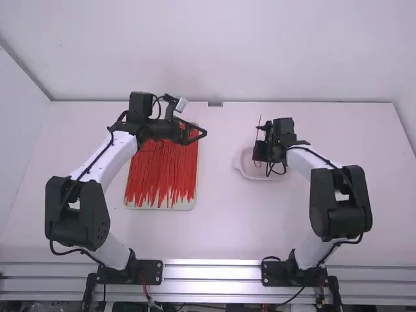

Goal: Fasten the cable tie

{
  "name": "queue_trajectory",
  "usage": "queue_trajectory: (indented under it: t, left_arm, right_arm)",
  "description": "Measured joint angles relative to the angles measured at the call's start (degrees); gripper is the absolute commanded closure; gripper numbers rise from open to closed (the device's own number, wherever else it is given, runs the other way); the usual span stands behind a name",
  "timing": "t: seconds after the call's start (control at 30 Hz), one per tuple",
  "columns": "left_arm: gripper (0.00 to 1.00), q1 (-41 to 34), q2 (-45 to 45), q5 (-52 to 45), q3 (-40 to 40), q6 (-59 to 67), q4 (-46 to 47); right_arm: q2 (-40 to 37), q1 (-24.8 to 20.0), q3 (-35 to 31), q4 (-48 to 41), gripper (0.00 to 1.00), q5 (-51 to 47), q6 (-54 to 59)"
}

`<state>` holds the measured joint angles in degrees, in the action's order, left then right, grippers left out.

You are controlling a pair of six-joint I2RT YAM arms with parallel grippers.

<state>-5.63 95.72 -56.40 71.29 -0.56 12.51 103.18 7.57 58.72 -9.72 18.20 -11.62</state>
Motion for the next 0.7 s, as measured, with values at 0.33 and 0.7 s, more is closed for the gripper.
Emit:
queue_trajectory:
  t: [0.33,0.7]
  left_arm:
    - [0.01,0.17,0.00,0.11,0.00,-0.04,-0.72]
    - [0.01,0.57,0.00,-0.37,0.48,0.04,5.73]
  right_arm:
    - [0.02,0.37,-0.15,-1.92,0.55,-2.69,-0.02]
    - [-0.31,-4.22,-0.13,-10.80,0.02,0.61,0.07]
